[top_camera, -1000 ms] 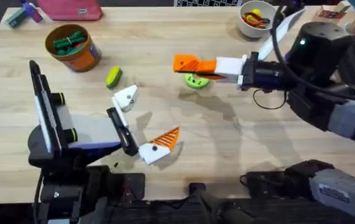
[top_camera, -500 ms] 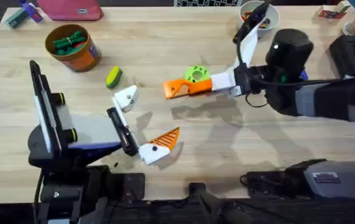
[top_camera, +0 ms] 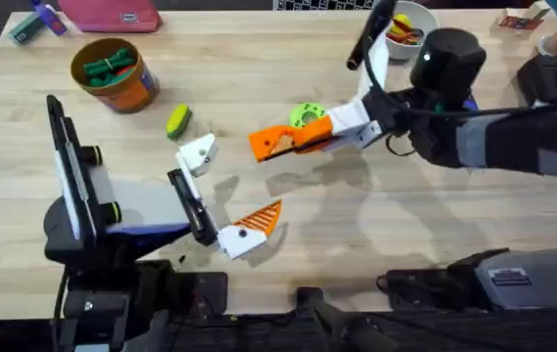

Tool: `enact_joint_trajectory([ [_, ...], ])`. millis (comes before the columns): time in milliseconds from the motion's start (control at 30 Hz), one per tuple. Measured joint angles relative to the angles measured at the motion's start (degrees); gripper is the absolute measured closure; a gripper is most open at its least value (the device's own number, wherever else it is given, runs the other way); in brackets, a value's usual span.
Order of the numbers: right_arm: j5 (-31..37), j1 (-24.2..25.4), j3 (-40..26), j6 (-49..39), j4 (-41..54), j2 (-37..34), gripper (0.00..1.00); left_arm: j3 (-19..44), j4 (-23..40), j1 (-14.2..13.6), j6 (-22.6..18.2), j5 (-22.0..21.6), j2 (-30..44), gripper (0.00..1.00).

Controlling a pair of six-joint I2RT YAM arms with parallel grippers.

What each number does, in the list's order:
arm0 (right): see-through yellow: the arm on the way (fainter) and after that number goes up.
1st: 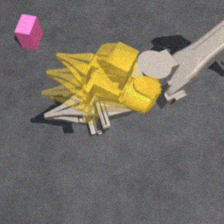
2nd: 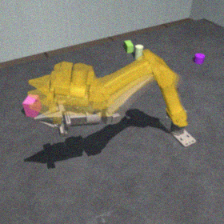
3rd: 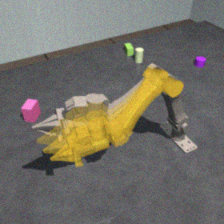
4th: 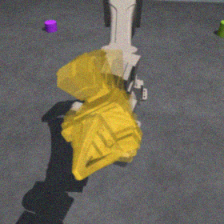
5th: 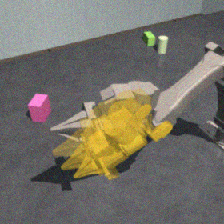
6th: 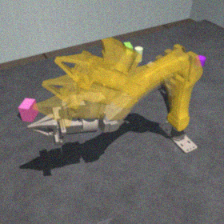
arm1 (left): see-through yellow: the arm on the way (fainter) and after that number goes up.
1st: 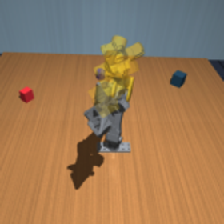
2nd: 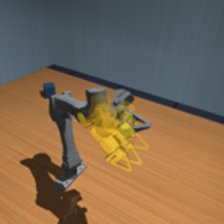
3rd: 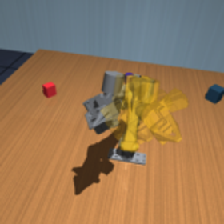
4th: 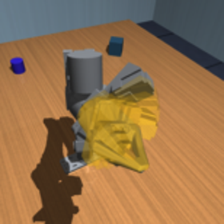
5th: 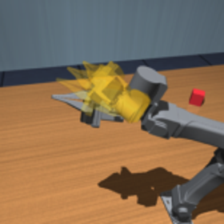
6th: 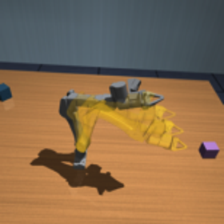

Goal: Pick up the gripper from the table and insert it into the empty holder that is missing its gripper. Then pick up a screw, insert it into the mounting hole, and use the screwdriver to tighten it. Finally, clean up the table by picking up the vegetable and placing it into the bucket.

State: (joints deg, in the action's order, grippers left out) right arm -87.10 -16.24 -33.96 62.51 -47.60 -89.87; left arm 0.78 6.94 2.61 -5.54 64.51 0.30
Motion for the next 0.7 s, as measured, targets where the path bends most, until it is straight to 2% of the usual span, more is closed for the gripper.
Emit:
enact_joint_trajectory([
  [367, -0.2, -5.4, -5.8, 3.3, 0.1, -10.5, 0.991, 0.0, 0.0, 0.0, 0.0, 0.0, 0.0, 0.016],
  [700, -0.2, -8.2, -9.3, 3.1, 0.0, -11.7, 0.991, 0.0, 0.0, 0.0, 0.0, 0.0, 0.0, 0.015],
])
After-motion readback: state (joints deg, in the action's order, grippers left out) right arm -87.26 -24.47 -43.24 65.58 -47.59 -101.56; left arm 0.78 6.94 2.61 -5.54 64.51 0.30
